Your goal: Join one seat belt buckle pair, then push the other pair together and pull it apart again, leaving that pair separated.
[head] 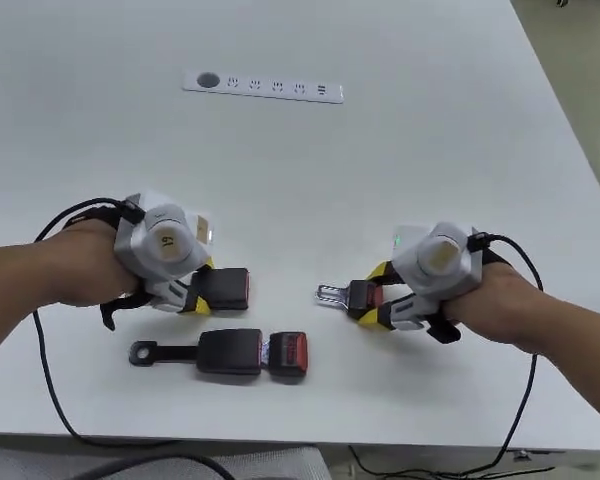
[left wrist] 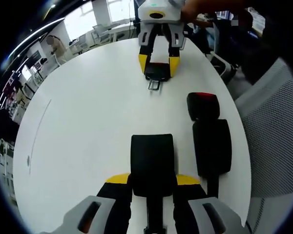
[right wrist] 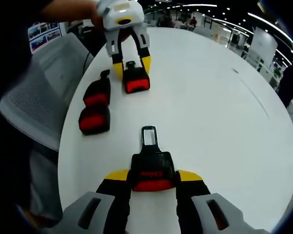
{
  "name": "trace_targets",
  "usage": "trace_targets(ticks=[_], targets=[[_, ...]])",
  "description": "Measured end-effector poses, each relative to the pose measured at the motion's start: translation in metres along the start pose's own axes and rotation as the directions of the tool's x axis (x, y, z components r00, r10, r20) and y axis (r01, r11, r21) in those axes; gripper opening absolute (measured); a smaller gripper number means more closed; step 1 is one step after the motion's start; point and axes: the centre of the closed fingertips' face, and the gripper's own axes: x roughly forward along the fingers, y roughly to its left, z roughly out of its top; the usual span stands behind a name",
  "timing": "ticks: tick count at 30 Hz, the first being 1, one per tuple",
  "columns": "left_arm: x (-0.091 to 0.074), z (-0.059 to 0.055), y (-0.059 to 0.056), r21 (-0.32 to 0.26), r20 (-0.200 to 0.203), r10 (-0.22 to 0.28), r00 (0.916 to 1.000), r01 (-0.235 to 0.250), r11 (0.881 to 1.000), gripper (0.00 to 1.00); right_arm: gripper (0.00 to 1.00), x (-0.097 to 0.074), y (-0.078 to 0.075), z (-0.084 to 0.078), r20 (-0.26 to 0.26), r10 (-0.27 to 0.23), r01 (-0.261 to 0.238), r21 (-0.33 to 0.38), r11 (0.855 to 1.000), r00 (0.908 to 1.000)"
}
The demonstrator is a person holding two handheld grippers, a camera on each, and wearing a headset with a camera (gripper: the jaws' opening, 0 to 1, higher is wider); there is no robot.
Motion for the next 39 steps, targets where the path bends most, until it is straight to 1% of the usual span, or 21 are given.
trace_targets(ticks=[5,8,12,16,20,22,26,30,33,34,35,37,39], targets=[[-0.001,0.002,-0.001,0.008,-0.003,-0.01,0.9999,0.01,1.0,0.33,0.33,0.011,0.004,0.018,0.024,0.007,-0.006,-0.022,1.0,0.9997],[-0.002,0.004,-0.003,0.004,-0.006,-0.007,1.0,0.007,1.0,0.33,0.33,0.018,0.008,0.03,0.039,0.01,-0.009,-0.032,0.999,0.9992],[-0.002,0.004,-0.003,0.005,-0.007,-0.012,0.9999,0.012,1.0,0.33,0.33,0.025,0.015,0.042,0.044,0.016,-0.015,-0.032,0.999,0.9989],[-0.002,0.004,-0.004,0.035,-0.014,-0.017,0.9998,0.018,0.999,0.33,0.33,0.033,0.014,0.054,0.037,0.017,-0.016,-0.037,0.999,0.9992],[-0.001,0.004,-0.003,0.031,-0.024,-0.013,0.9996,0.014,0.999,0.33,0.33,0.04,0.018,0.064,0.041,0.028,-0.026,-0.047,0.999,0.9988],[0.0,0.002,-0.002,0.02,-0.024,-0.01,0.9997,0.01,1.0,0.33,0.33,0.04,0.018,0.067,0.044,0.03,-0.028,-0.049,0.998,0.9986],[0.001,0.0,0.0,0.004,-0.025,-0.001,0.9997,0.001,1.0,0.33,0.33,0.041,0.019,0.069,0.041,0.032,-0.03,-0.055,0.998,0.9986],[0.004,-0.003,0.002,0.003,-0.022,-0.004,0.9997,0.004,1.0,0.33,0.33,0.044,0.017,0.071,0.037,0.038,-0.036,-0.067,0.997,0.9986],[0.003,-0.002,0.001,0.017,-0.008,-0.005,1.0,0.006,1.0,0.33,0.33,0.044,0.016,0.071,0.036,0.041,-0.039,-0.074,0.996,0.9985],[0.003,-0.002,0.001,0.015,-0.002,-0.006,1.0,0.006,1.0,0.33,0.33,0.044,0.016,0.074,0.05,0.047,-0.044,-0.073,0.996,0.9976],[0.003,-0.002,0.001,0.0,0.002,-0.005,1.0,0.005,1.0,0.33,0.33,0.044,0.018,0.075,0.05,0.053,-0.049,-0.07,0.996,0.9973],[0.003,-0.002,0.001,0.002,0.005,-0.005,1.0,0.005,1.0,0.33,0.33,0.046,0.017,0.074,0.044,0.053,-0.049,-0.088,0.995,0.9976],[0.003,-0.001,0.0,0.001,0.008,-0.01,0.9999,0.01,1.0,0.33,0.33,0.047,0.019,0.077,0.051,0.06,-0.055,-0.095,0.994,0.9969]])
